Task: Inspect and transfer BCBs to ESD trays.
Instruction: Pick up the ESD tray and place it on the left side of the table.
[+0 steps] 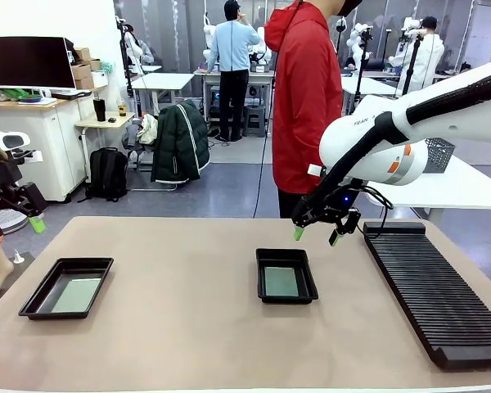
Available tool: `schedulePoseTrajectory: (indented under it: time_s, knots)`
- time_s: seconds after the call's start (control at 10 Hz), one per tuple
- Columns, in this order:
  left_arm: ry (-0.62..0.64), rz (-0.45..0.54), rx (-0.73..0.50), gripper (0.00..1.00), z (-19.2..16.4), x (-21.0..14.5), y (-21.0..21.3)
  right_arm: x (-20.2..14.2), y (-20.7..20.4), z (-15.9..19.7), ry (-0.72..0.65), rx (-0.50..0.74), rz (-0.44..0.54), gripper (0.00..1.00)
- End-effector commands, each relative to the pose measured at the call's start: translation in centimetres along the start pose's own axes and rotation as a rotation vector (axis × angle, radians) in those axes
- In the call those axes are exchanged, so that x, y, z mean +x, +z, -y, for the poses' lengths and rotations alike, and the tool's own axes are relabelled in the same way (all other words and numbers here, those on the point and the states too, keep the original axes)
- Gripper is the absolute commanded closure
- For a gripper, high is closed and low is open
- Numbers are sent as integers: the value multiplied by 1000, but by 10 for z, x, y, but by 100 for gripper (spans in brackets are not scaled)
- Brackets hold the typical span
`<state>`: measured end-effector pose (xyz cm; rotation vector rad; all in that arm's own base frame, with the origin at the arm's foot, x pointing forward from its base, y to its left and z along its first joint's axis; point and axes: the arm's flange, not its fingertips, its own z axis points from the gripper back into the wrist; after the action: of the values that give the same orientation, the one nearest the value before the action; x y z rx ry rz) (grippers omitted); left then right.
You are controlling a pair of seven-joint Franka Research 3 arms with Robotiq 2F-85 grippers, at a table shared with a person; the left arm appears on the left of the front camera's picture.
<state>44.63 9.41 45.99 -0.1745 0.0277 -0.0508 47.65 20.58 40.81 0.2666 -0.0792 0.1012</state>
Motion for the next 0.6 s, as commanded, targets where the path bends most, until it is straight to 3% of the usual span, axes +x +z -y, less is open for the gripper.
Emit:
schedulePoseTrajectory:
  time_s: [0.0, 0.5]
  knots:
    - [-8, 10, -6, 0, -1, -1, -1, -1, -1, 0, -4, 5, 8, 0]
    - [0, 0, 0, 0, 0, 0, 0, 0, 0, 0, 0, 0, 0, 0]
